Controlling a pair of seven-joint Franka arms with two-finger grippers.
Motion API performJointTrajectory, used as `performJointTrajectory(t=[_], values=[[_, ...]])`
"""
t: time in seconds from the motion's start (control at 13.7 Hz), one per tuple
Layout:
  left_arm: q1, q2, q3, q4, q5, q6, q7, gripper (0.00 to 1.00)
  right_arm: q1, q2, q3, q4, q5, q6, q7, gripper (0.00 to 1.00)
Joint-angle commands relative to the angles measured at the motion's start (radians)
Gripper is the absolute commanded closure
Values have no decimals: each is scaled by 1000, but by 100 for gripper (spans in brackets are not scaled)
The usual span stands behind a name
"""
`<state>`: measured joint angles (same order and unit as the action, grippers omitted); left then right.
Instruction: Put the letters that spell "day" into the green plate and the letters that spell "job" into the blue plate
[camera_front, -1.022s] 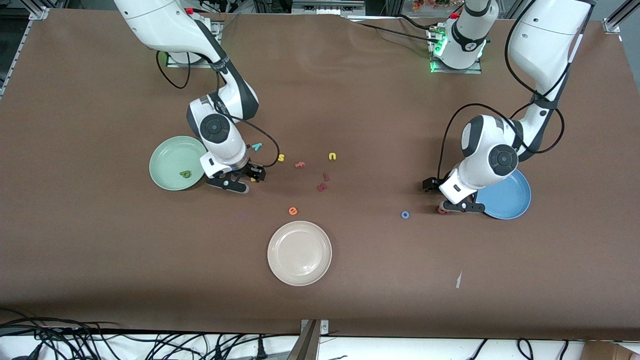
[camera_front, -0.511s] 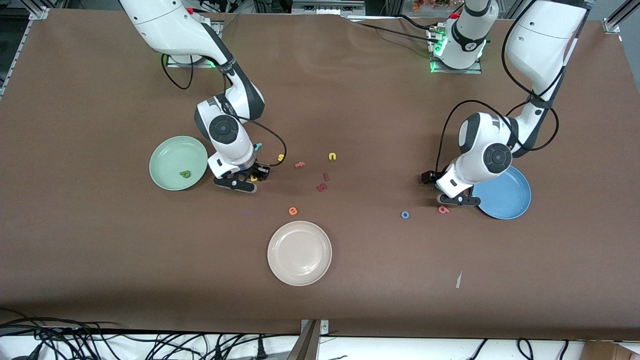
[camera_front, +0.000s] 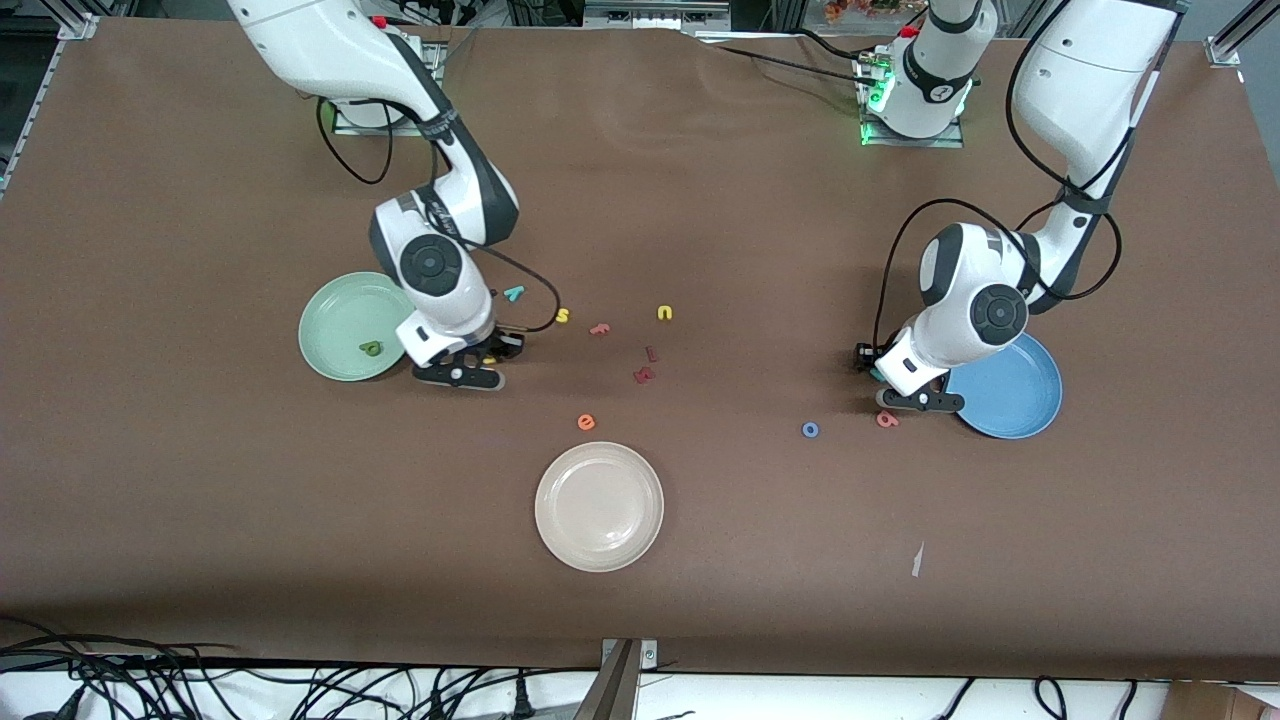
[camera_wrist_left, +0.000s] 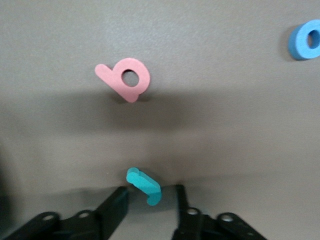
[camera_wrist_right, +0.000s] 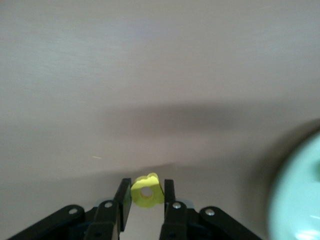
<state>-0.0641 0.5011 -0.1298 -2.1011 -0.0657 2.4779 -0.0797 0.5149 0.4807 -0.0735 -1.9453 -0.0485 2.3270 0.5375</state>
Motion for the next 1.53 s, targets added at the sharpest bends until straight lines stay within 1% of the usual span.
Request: performJointTrajectory(t=[0.0, 0.15, 0.22, 0.37, 0.44, 0.58, 0.73, 0.8, 0.88, 0.95, 1.1, 1.17, 1.39, 1.46], values=[[-6, -12, 9, -20, -20, 7, 8, 76, -1, -76, -90, -29, -5, -124, -173, 79], [-6, -16, 9, -20, -17, 6, 11, 93, -3, -143, -146, -90, -5, -147, -270, 79], [-6, -18, 9, -20, -14, 6, 15, 100, -3, -180, -181, -140, -5, -146, -324, 80], [-5, -24, 10, -19, -14, 3, 17, 100, -3, -230, -258, -219, -5, -136, -427, 80], [-5, -26, 10, -19, -14, 1, 18, 100, -3, -238, -282, -233, -5, -136, -453, 80], [-2, -50, 10, -20, -13, -8, 20, 100, -3, -235, -299, -234, -4, -133, -470, 80], [16, -107, 18, -19, -10, -55, 46, 100, -3, -234, -305, -250, -4, -126, -470, 79], [39, -130, 24, -14, 9, -89, 78, 100, -3, -229, -310, -259, -1, -109, -469, 63], [62, -150, 26, -13, 30, -111, 96, 100, -3, -223, -310, -259, 5, -103, -456, 5], [85, -170, 26, -14, 49, -120, 113, 100, -3, -224, -310, -258, 7, -104, -453, 0], [140, -205, 26, -14, 90, -160, 185, 100, 1, -232, -299, -254, 9, -115, -438, 0], [168, -211, 26, -16, 95, -163, 230, 100, 7, -235, -292, -254, 9, -115, -400, 0], [237, -204, 30, -20, 96, -163, 346, 100, 8, -235, -186, -254, 9, -112, -234, 0], [243, -202, 39, -20, 96, -163, 371, 96, 7, -235, -145, -254, 9, -106, -156, 0]])
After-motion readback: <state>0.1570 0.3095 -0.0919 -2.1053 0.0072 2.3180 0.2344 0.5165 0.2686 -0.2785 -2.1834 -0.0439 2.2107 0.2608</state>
